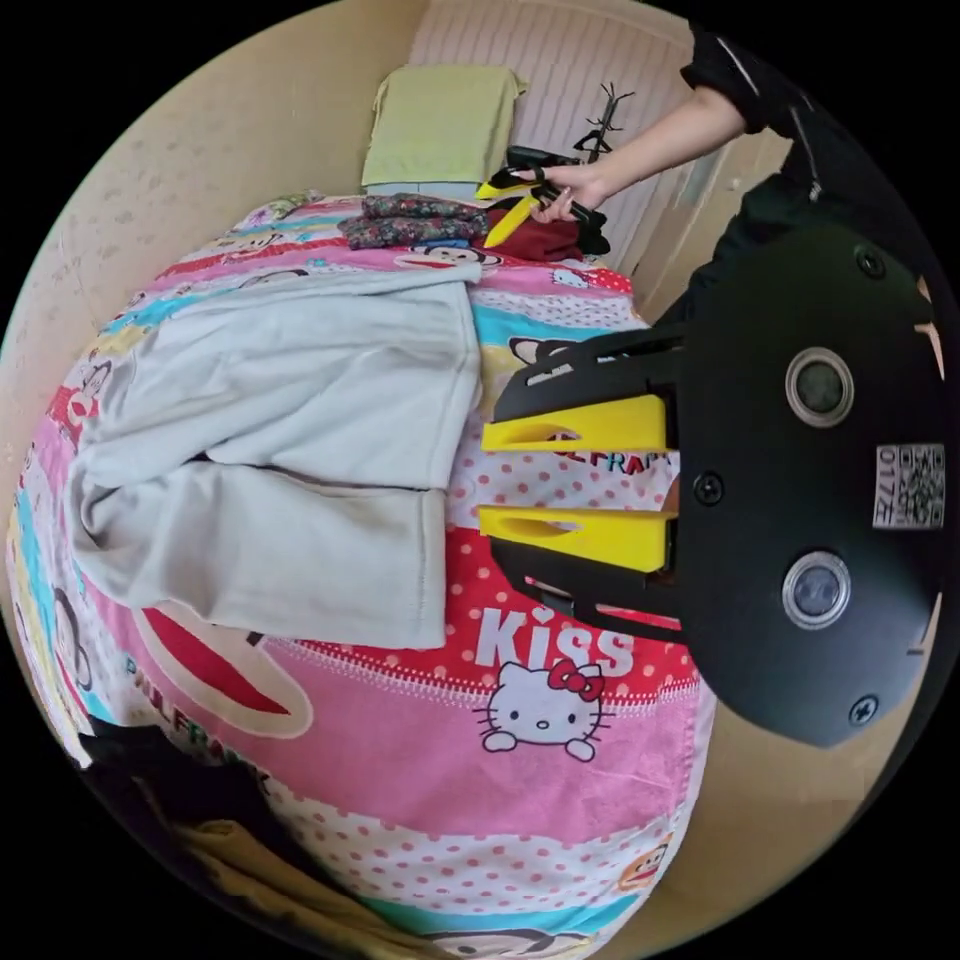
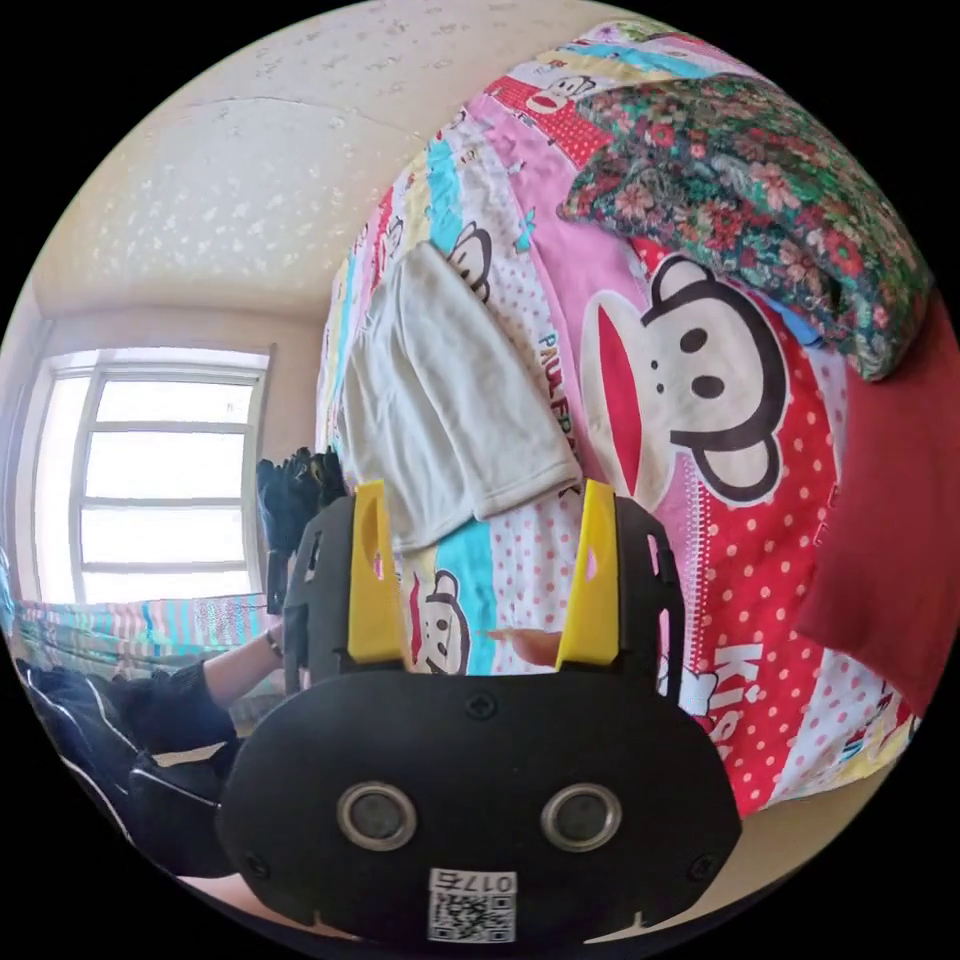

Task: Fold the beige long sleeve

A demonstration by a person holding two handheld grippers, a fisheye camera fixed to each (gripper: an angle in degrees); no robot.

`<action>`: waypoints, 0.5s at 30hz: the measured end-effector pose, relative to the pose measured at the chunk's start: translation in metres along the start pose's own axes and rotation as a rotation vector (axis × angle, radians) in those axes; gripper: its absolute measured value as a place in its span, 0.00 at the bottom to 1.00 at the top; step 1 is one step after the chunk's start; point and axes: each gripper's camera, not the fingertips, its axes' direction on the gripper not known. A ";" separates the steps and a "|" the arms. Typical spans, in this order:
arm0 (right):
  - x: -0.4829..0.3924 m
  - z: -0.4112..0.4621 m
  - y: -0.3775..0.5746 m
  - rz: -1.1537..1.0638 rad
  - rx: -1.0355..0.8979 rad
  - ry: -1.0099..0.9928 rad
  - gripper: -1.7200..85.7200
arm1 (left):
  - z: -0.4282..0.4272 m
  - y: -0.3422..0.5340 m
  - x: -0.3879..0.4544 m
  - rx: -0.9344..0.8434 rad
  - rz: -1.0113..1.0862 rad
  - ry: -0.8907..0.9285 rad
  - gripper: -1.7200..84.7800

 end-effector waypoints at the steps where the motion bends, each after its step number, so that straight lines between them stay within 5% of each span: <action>1: 0.001 0.010 -0.006 -0.003 -0.027 0.019 0.29 | 0.019 -0.006 -0.010 -0.087 -0.067 -0.002 0.11; 8: -0.025 0.033 -0.054 -0.264 -0.234 -0.029 0.08 | 0.039 0.011 -0.024 -0.048 -0.055 -0.199 0.09; 15: -0.029 -0.120 -0.103 -0.281 0.060 0.093 0.07 | 0.031 0.045 -0.077 0.068 -0.082 -0.081 0.07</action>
